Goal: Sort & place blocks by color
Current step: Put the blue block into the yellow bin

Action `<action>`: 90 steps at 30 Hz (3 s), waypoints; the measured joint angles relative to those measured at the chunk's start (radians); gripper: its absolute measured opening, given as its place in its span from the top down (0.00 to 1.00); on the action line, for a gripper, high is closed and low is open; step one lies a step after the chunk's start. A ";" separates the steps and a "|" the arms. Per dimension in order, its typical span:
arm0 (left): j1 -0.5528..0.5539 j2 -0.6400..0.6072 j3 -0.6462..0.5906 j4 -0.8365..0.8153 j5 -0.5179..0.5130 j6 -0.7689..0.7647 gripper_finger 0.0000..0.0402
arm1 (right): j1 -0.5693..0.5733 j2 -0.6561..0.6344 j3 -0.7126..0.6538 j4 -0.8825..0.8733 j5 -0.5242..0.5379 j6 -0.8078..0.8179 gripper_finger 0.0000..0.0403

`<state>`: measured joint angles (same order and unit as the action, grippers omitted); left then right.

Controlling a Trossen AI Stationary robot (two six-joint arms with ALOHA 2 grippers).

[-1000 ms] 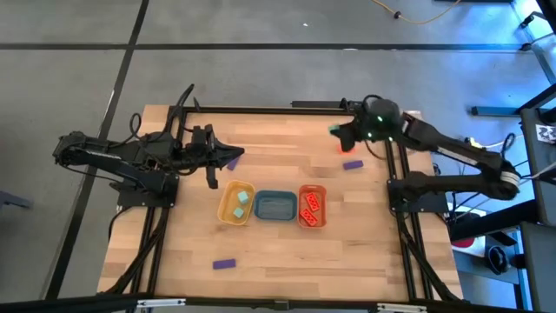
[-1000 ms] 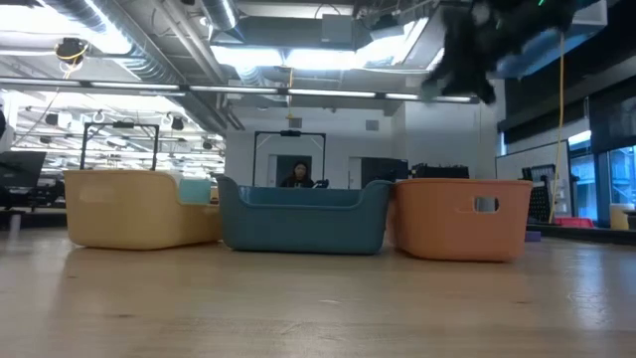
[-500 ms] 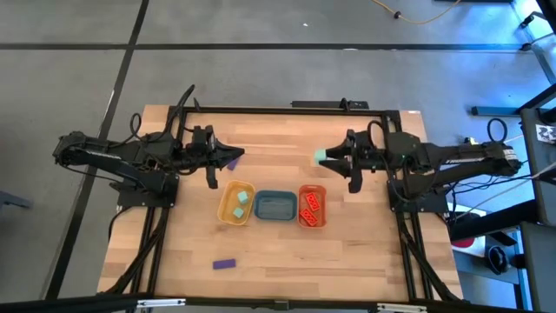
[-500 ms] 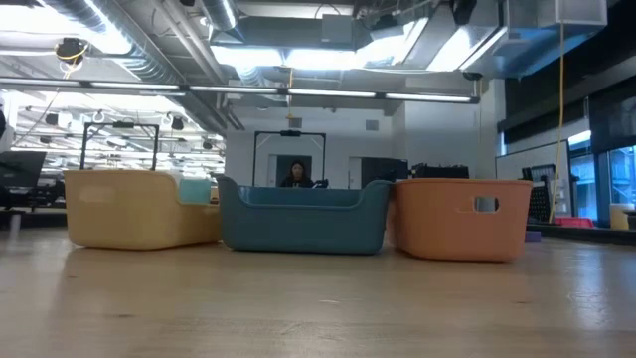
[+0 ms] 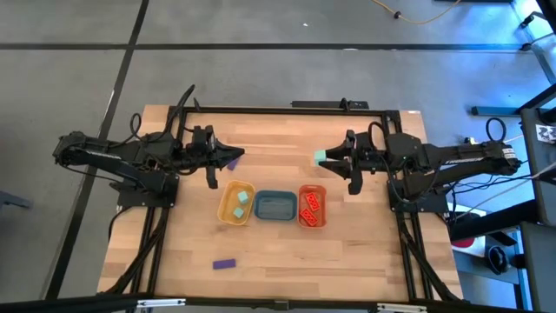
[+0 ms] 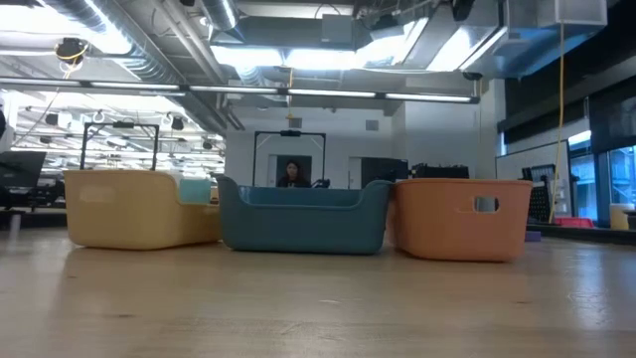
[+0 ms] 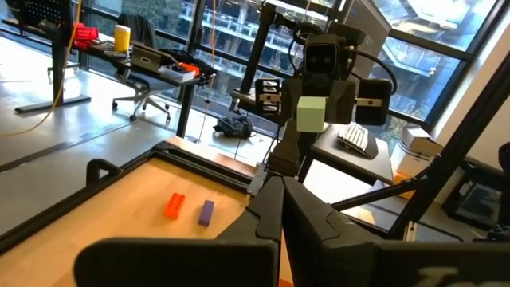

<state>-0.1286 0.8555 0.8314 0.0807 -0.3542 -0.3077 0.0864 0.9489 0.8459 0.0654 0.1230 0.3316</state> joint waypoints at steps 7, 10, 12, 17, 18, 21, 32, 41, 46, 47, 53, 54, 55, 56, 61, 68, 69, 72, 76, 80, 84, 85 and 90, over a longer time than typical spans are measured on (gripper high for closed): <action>0.000 0.000 0.000 0.000 0.000 0.002 1.00 | 0.000 0.000 0.000 0.003 -0.001 0.000 0.67; 0.000 0.000 0.000 -0.001 0.000 0.002 1.00 | 0.000 0.000 0.000 0.008 -0.003 0.000 0.67; 0.000 0.000 0.000 0.000 0.000 -0.008 1.00 | 0.000 0.000 0.000 0.007 -0.004 0.000 0.67; 0.000 0.001 0.000 0.004 0.018 -0.031 0.92 | 0.000 0.000 0.000 0.007 -0.014 0.003 0.67; 0.000 0.004 0.000 0.010 0.025 -0.037 0.89 | 0.000 0.000 0.000 0.007 -0.014 0.004 0.67; 0.000 0.021 0.000 0.040 0.043 -0.040 0.79 | 0.000 0.013 0.000 0.023 -0.013 0.029 0.67; -0.044 0.235 0.166 -0.026 0.024 0.495 0.59 | 0.000 0.193 0.000 0.255 -0.011 0.475 0.67; -0.075 0.417 0.297 -0.027 -0.074 0.841 0.59 | 0.000 0.331 0.000 0.506 0.021 0.580 0.67; -0.075 0.444 0.303 0.009 -0.105 0.865 0.59 | 0.000 0.357 0.000 0.549 0.030 0.581 0.67; -0.075 0.450 0.303 0.019 -0.106 0.881 0.59 | 0.000 0.361 0.000 0.565 0.029 0.581 0.67; -0.070 0.481 0.303 0.083 -0.136 0.939 0.59 | 0.000 0.379 0.000 0.611 0.039 0.581 0.67; -0.069 0.481 0.303 0.084 -0.146 0.940 0.59 | 0.001 0.381 0.000 0.613 0.042 0.581 0.67; -0.068 0.481 0.303 0.084 -0.158 0.940 0.59 | 0.001 0.383 0.000 0.613 0.049 0.581 0.67; -0.068 0.482 0.303 0.085 -0.164 0.940 0.59 | 0.002 0.384 0.000 0.613 0.055 0.581 0.67; -0.070 0.481 0.303 0.099 -0.199 0.971 0.59 | 0.014 0.384 0.000 0.613 0.068 0.580 0.67; -0.074 0.482 0.303 0.118 -0.226 0.993 0.59 | 0.026 0.385 0.000 0.624 0.078 0.580 0.67; -0.074 0.482 0.303 0.118 -0.219 0.992 0.59 | 0.026 0.385 0.000 0.624 0.078 0.580 0.67; -0.073 0.488 0.303 0.124 -0.170 0.991 0.59 | 0.027 0.385 0.000 0.624 0.071 0.580 0.67; -0.071 0.508 0.302 0.151 -0.162 0.992 0.59 | 0.028 0.385 0.000 0.617 0.059 0.580 0.67; -0.061 0.517 0.301 0.177 -0.155 0.992 0.59 | 0.035 0.385 0.000 0.617 0.060 0.581 0.67; -0.062 0.524 0.301 0.184 -0.128 0.964 0.59 | 0.040 0.385 0.000 0.609 0.059 0.583 0.67; -0.062 0.525 0.301 0.184 -0.122 0.959 0.59 | 0.042 0.385 0.000 0.610 0.058 0.583 0.67; -0.067 0.532 0.301 0.187 -0.098 0.956 0.59 | 0.043 0.385 0.000 0.604 0.056 0.583 0.67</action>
<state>-0.1955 1.3871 1.1324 0.2678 -0.4517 0.6483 0.1299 1.3338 0.8459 0.6696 0.1791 0.9150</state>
